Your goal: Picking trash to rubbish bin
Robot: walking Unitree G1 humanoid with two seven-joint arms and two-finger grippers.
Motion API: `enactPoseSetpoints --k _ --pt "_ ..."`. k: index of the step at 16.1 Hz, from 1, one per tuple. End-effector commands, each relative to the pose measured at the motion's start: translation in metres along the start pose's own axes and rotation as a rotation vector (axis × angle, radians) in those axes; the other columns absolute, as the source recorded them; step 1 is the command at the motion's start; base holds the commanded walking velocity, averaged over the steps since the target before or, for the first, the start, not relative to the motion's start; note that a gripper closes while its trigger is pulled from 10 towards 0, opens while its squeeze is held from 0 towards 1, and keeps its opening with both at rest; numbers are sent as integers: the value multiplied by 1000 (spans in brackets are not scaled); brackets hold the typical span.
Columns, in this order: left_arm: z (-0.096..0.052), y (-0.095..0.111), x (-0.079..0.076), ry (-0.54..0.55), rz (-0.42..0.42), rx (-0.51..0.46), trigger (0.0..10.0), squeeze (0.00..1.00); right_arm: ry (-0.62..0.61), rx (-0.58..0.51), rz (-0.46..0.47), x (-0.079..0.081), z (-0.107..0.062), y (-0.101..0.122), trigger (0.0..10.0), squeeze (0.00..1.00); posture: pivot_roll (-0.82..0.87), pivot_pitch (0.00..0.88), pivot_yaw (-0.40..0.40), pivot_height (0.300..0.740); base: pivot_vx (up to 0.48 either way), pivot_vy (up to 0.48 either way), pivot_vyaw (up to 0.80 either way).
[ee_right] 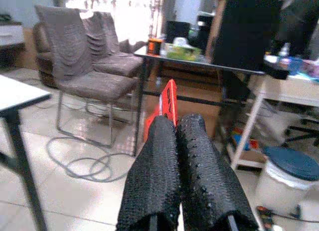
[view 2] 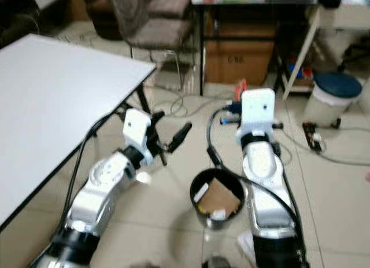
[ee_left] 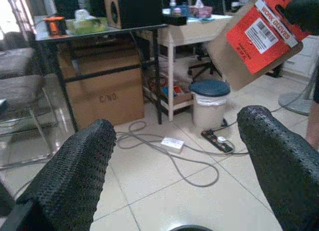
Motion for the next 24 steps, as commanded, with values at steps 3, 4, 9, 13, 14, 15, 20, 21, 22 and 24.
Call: enactPoseSetpoints --k 3,4,9,13,14,15,20,21,22,24 --pt "-2 0 1 -5 -7 2 10000 0 15 4 2 4 0 0 10000 0 -132 103 77 740 0 0 -725" --pt "-2 0 0 -6 -8 2 10000 0 15 5 1 4 0 0 10000 0 -132 103 77 740 0 0 -731" --pt "-2 -1 -2 -17 -3 11 10000 0 11 11 2 4 -1 -1 10000 0 -132 110 78 740 0 0 -725" --pt "-3 -1 1 -1 8 15 10000 0 7 6 5 3 -2 -1 10000 0 -133 114 81 740 0 0 -544" --pt "-2 -1 2 1 10 16 10000 0 7 5 4 4 -2 -1 10000 0 -133 114 81 740 0 0 0" --pt "-2 0 2 2 14 17 10000 0 7 4 3 4 -2 -1 10000 0 -133 114 83 740 0 0 0" --pt "-1 -2 3 11 30 29 10000 0 7 3 0 4 -2 -1 10000 0 -134 115 82 740 96 0 0" --pt "-1 -3 4 12 30 30 10000 0 8 2 0 4 -2 0 10000 0 -135 116 83 740 480 0 0" --pt "-1 -3 3 12 29 30 10000 0 9 1 0 4 -1 0 10000 0 -133 116 82 740 480 0 0" --pt "-1 -3 2 11 30 29 10000 0 12 0 -1 5 -1 0 10000 0 -133 116 82 740 480 0 0"
Point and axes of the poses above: a point about 5 cm out from each wrist's last joint towards the gripper, its own z axis pointing out of the wrist towards the gripper, its own y axis along the axis of the wrist's last joint, x = y × z, the point moved 5 cm from there along z, pointing out of the wrist towards the gripper, and after that the axes turned 5 degrees about z, right-handed, at the moved point
